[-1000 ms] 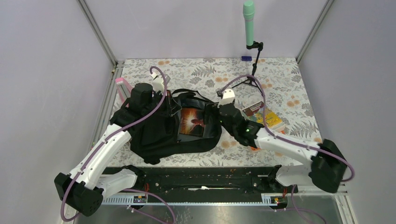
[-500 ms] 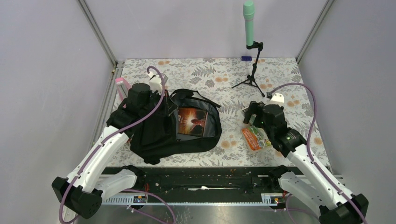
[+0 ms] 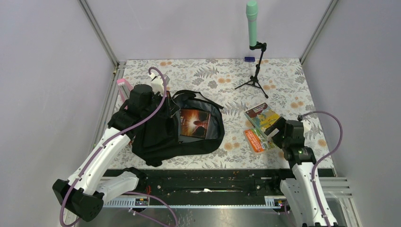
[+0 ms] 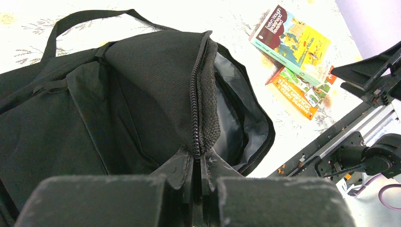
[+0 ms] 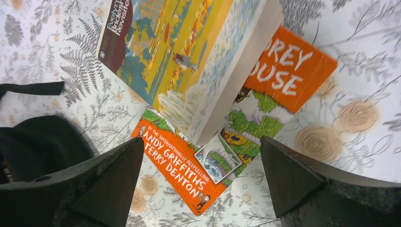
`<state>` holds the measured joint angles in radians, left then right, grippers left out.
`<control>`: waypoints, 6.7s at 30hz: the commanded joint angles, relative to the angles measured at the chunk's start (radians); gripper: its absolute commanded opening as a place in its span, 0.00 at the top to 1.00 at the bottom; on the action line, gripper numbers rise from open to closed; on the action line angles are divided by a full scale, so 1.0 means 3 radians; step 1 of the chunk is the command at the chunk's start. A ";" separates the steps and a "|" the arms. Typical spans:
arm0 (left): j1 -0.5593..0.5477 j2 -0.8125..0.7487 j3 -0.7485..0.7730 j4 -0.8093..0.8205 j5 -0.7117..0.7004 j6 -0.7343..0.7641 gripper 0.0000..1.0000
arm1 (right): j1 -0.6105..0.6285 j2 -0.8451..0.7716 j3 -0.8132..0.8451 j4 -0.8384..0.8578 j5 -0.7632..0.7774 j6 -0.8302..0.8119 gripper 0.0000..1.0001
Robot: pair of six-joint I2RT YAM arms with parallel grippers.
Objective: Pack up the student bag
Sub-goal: Pick up the book from the center of the board, then place the book in the student bag, then pick up the book from the center of the board.
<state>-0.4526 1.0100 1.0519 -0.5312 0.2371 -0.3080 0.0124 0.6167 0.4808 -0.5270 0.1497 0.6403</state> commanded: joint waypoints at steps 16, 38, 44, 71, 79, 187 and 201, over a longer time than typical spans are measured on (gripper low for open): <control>-0.0005 -0.0060 0.0049 0.0288 0.0083 -0.0034 1.00 | -0.0020 -0.0463 -0.0896 0.0826 0.0048 0.1468 0.09; -0.0005 -0.0041 0.0044 0.0315 0.0144 -0.0046 1.00 | -0.0021 -0.0312 -0.1383 0.1624 0.0419 0.1748 0.29; -0.0005 -0.0033 0.0043 0.0313 0.0136 -0.0043 1.00 | -0.0021 -0.0301 -0.1391 0.1891 0.0519 0.1502 0.46; -0.0005 -0.0038 0.0037 0.0336 0.0156 -0.0024 1.00 | -0.0021 -0.0561 -0.0038 0.1543 -0.0379 -0.0386 1.00; -0.0004 -0.0017 0.0041 0.0349 0.0209 -0.0042 1.00 | -0.0020 -0.0410 0.0540 0.1283 -0.1265 -0.0373 1.00; -0.0005 0.0049 0.0006 0.0334 0.0054 0.0007 1.00 | 0.1918 0.0916 0.0648 0.0726 0.0611 -0.0074 0.08; -0.0005 0.0050 0.0001 0.0333 0.0047 0.0004 1.00 | 0.0812 -0.0166 0.0125 -0.0667 0.1036 0.0529 0.00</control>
<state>-0.4526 1.0348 1.0374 -0.5213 0.2638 -0.3134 0.2958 0.6456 0.5278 -0.5869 0.3546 0.7238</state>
